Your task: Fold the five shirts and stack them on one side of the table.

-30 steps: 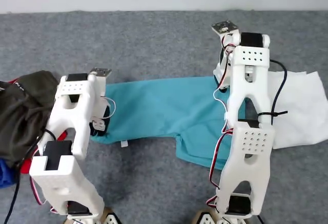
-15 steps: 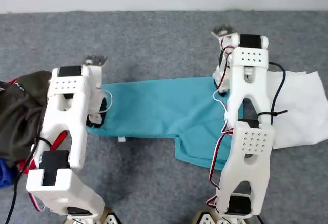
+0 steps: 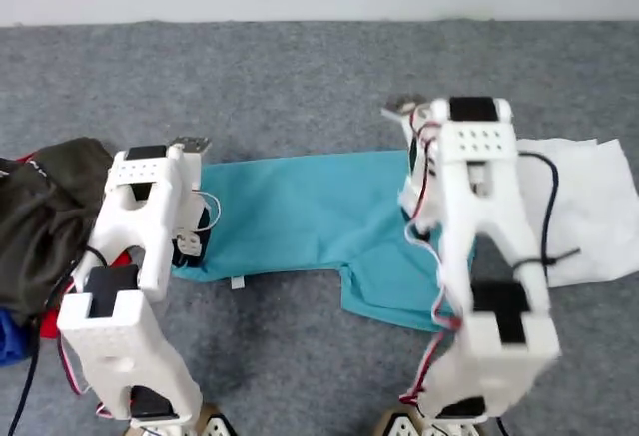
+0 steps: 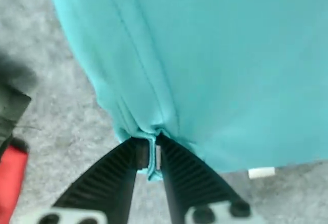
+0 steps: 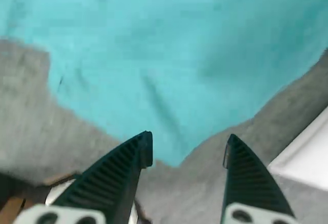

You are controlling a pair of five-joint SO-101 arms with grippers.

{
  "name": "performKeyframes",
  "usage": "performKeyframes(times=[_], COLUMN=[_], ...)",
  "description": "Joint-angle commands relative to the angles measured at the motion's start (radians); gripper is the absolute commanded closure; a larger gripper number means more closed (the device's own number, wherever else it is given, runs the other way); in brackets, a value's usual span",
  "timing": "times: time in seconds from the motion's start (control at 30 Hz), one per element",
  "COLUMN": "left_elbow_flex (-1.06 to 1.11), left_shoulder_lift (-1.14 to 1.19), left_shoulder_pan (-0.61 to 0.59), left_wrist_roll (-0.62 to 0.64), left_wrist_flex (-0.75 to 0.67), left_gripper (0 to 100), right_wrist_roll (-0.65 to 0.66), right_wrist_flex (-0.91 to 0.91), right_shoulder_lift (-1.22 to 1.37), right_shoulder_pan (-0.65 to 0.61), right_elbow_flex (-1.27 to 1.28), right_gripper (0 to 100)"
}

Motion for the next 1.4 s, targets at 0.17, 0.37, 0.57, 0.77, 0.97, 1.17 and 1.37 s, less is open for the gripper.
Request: performKeyframes(times=[0.17,0.37,0.57,0.77,0.97,1.17,1.37], left_elbow_flex=[-0.004,-0.002,-0.002,-0.002,-0.001,-0.001,-0.001], left_shoulder_lift=[0.034,0.04,0.041,0.041,0.041,0.041,0.041], left_shoulder_pan=[-0.017,-0.015,-0.015,-0.014,-0.014,-0.014,-0.014], left_wrist_roll=[-0.017,-0.017,-0.017,-0.015,-0.015,-0.015,-0.015], left_wrist_flex=[-0.038,-0.038,-0.038,-0.038,-0.034,-0.034,-0.034], left_gripper=[98,98,98,98,98,98,98], right_wrist_roll=[0.038,0.032,0.038,0.034,0.041,0.114,0.12], right_wrist_flex=[-0.298,-0.43,-0.476,-0.568,-0.588,-0.588,-0.588], right_shoulder_lift=[-0.371,-0.463,-0.464,-0.464,-0.464,-0.464,-0.476], right_shoulder_pan=[0.001,0.065,0.154,0.051,-0.09,-0.139,-0.119], right_elbow_flex=[0.621,0.775,0.844,0.962,1.003,1.048,1.049], right_gripper=[76.4,76.4,76.4,76.4,80.1,95.9,96.0])
